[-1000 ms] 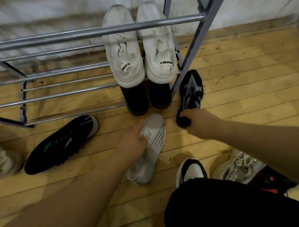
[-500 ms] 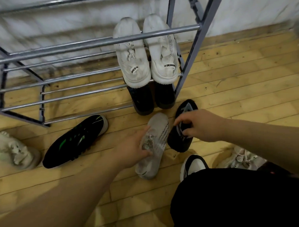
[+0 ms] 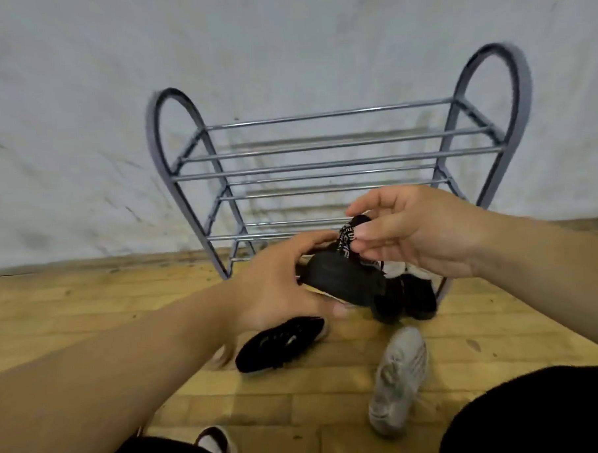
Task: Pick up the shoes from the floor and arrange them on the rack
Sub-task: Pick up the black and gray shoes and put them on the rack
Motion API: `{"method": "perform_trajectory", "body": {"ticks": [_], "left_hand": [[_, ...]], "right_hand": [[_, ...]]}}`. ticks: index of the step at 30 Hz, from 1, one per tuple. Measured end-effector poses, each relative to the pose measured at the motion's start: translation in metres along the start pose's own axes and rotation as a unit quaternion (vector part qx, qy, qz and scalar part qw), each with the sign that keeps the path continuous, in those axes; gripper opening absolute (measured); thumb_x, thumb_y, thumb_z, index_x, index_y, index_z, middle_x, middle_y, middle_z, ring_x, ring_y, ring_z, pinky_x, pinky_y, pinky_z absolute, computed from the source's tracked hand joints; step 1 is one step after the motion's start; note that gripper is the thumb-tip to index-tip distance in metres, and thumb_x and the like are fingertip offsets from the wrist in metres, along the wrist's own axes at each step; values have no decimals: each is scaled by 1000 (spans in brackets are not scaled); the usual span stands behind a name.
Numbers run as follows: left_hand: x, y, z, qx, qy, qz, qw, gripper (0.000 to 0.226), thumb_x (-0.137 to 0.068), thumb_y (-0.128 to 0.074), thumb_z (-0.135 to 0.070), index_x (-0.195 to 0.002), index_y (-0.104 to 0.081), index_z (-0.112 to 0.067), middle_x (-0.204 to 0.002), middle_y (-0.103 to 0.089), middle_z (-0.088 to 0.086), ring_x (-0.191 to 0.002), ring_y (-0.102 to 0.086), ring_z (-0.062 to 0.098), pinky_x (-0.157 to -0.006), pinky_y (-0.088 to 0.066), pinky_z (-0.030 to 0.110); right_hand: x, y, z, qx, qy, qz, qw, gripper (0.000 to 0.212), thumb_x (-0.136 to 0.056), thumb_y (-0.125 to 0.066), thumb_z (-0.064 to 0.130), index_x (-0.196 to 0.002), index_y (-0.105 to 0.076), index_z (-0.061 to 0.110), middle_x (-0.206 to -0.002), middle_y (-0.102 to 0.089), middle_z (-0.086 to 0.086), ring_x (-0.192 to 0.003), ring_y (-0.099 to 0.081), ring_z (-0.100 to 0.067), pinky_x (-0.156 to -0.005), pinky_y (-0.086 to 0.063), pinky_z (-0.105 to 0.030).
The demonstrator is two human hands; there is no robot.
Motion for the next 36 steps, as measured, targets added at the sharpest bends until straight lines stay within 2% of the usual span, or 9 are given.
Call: {"method": "perform_trajectory", "body": {"ticks": [4,9,12,15,19,24,27,32,36], "left_hand": [[66,45,-21,-14,-23,-66,997,84,-69,-97,-26,-134,-49,-50,-123,-69,-24,-115,-66,-1,-96,-52,22],[117,91,-8,-12,-20,-217,976,67,-73,-92,-33,-125,-54,-51,-109,-70,-21,-103,-69,0,-96,-59,36],[122,115,2,5,-17,-230,973,78,-69,-87,-39,-137,-49,-47,-118,-69,-11,-105,-71,8,-97,-59,42],[128,134,7,18,-15,-224,974,76,-69,-84,-35,-136,-52,-47,-124,-69,-6,-104,-73,17,-98,-59,44],[143,158,13,70,-25,-240,968,67,-68,-84,-26,-127,-59,-45,-120,-72,1,-101,-75,29,-92,-61,43],[169,197,10,145,-56,-296,943,57,-68,-77,-31,-124,-66,-39,-113,-72,-2,-105,-72,27,-95,-59,53],[189,214,11,209,-73,-309,925,59,-70,-72,-27,-128,-64,-29,-106,-72,-4,-93,-72,20,-84,-60,42],[233,241,23,263,-65,-364,891,48,-78,-67,-18,-125,-66,-26,-111,-71,1,-92,-71,23,-79,-59,37],[285,255,54,327,-50,-432,839,44,-80,-68,-25,-124,-67,-26,-111,-67,5,-92,-67,29,-88,-58,48]], "right_hand": [[1,-66,29,1,38,-5,999,18,-91,-66,-6,-99,-69,10,-76,-75,-6,-70,-76,-15,-69,-64,-26],[-3,-117,29,46,60,-13,997,20,-92,-65,-9,-96,-70,11,-75,-72,-4,-67,-74,-14,-68,-63,-25],[-3,-117,23,182,117,-46,975,22,-89,-73,-4,-92,-72,17,-78,-67,-5,-62,-67,-12,-63,-57,-26],[1,-116,23,327,164,-66,928,20,-86,-80,14,-95,-73,30,-76,-70,16,-56,-59,-3,-60,-46,-15],[-3,-133,26,337,187,-35,922,45,-82,-85,30,-113,-62,54,-120,-66,21,-102,-67,6,-83,-52,-16],[-14,-184,4,299,166,89,936,94,-66,-84,52,-126,-22,87,-151,-41,26,-138,-43,5,-112,-39,-29],[-21,-211,-3,316,176,126,924,107,-77,-86,39,-131,-6,87,-141,-37,40,-131,-39,17,-114,-34,-28],[-26,-259,-4,314,193,164,915,101,-64,-78,71,-134,-7,86,-139,-39,35,-140,-41,0,-119,-35,-41],[-34,-305,-4,330,201,202,900,101,-59,-74,74,-134,-7,85,-129,-34,44,-135,-38,1,-116,-35,-35]]}}
Point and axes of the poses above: each hand's wrist, its own x-axis away from the middle knuckle, its own y-axis out of the back of the hand, z = x × y, the point moved 10 cm from there along -x, towards the middle knuckle
